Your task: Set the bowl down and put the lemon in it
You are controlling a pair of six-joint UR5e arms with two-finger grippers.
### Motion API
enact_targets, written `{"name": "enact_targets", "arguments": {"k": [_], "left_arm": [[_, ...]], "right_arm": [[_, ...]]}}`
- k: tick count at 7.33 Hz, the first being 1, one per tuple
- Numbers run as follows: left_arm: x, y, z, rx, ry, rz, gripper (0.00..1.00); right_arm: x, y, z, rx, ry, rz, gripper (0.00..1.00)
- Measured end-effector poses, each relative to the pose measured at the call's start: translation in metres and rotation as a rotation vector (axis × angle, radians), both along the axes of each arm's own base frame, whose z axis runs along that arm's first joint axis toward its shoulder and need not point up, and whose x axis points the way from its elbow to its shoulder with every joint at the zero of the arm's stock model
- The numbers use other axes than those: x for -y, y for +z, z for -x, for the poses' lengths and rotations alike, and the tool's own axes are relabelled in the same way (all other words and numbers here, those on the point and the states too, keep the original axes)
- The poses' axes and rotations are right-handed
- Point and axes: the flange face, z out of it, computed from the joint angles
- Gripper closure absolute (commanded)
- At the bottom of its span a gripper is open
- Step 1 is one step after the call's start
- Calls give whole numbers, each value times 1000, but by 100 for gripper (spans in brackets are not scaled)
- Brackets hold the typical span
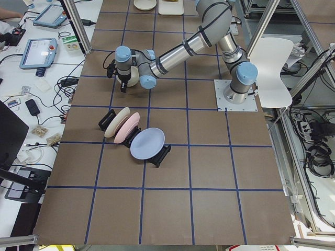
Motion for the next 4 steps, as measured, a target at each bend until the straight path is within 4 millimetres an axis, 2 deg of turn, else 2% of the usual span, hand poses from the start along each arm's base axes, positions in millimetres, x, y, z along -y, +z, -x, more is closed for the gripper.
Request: {"name": "enact_targets", "arguments": {"k": [2, 3, 4], "left_arm": [[1, 8, 8, -1, 15, 9, 100], [2, 18, 15, -2, 29, 19, 100], [0, 32, 28, 0, 26, 26, 100]], "right_arm": [[-46, 75, -30, -3, -28, -3, 74], [-67, 101, -43, -5, -40, -8, 74], [-78, 113, -56, -1, -55, -14, 74]]}}
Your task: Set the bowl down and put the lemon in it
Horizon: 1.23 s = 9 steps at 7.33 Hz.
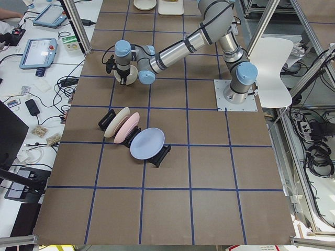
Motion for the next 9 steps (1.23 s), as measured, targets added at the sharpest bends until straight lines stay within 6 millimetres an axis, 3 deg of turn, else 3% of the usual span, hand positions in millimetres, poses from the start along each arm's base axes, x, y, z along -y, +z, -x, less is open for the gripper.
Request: {"name": "enact_targets", "arguments": {"k": [1, 2, 4, 6, 7, 9], "left_arm": [[-5, 16, 18, -4, 2, -5, 100], [-15, 34, 45, -38, 38, -23, 100], [-43, 54, 124, -157, 125, -82, 100], [-77, 30, 195, -182, 170, -136, 100], [-94, 13, 216, -176, 185, -131, 100], [-125, -3, 231, -173, 192, -128, 100]], "right_arm": [[-1, 4, -18, 8, -13, -3, 74], [4, 6, -50, 13, -10, -2, 74], [12, 9, -140, 20, -23, 1, 74], [7, 8, -230, 27, -88, 5, 74], [3, 5, -261, 30, -104, 2, 74], [-1, -1, -286, 32, -107, -11, 74]]}}
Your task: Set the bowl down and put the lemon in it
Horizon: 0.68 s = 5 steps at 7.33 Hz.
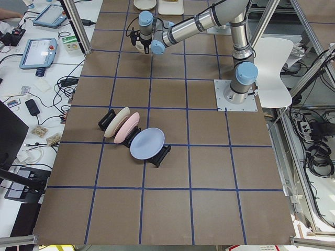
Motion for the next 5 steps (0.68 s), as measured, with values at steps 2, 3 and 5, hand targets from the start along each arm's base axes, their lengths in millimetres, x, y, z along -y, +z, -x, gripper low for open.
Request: {"name": "enact_targets", "arguments": {"k": [2, 3, 5], "left_arm": [[-11, -12, 1, 4, -2, -16, 78], [-11, -17, 2, 5, 0, -18, 54], [-11, -19, 3, 5, 3, -15, 0]], "right_arm": [[-1, -2, -4, 1, 0, -3, 74], [1, -4, -4, 1, 1, -6, 74], [9, -9, -7, 6, 7, 1, 74]]}}
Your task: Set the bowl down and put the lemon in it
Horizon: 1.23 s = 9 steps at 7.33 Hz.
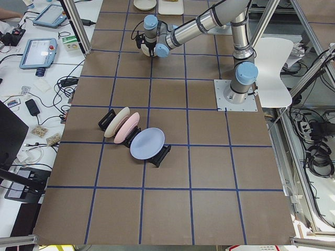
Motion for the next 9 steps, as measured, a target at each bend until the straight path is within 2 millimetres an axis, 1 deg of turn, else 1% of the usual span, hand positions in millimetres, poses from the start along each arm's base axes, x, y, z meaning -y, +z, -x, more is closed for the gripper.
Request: {"name": "enact_targets", "arguments": {"k": [1, 2, 3, 4, 5, 6, 7, 8, 9], "left_arm": [[1, 7, 0, 0, 2, 6, 0], [5, 22, -3, 8, 2, 14, 0], [16, 47, -8, 47, -15, 16, 0], [33, 83, -20, 111, -52, 0, 0], [49, 124, -42, 166, -96, -32, 0], [55, 165, -68, 203, -135, -62, 0], [54, 194, -87, 220, -157, -81, 0], [48, 215, -98, 227, -177, -81, 0], [37, 233, -103, 236, -198, -79, 0]], "right_arm": [[6, -8, -7, 1, 10, 2, 74], [12, -19, -24, -1, 23, 2, 74], [20, -37, -48, 0, 25, 4, 75], [29, -63, -77, 0, 34, 1, 75], [37, -94, -108, -1, 47, -7, 75], [43, -129, -137, -1, 50, -16, 74], [45, -160, -163, 0, 61, -23, 74], [44, -186, -186, 2, 76, -19, 75], [46, -209, -203, 3, 92, -6, 74]]}}
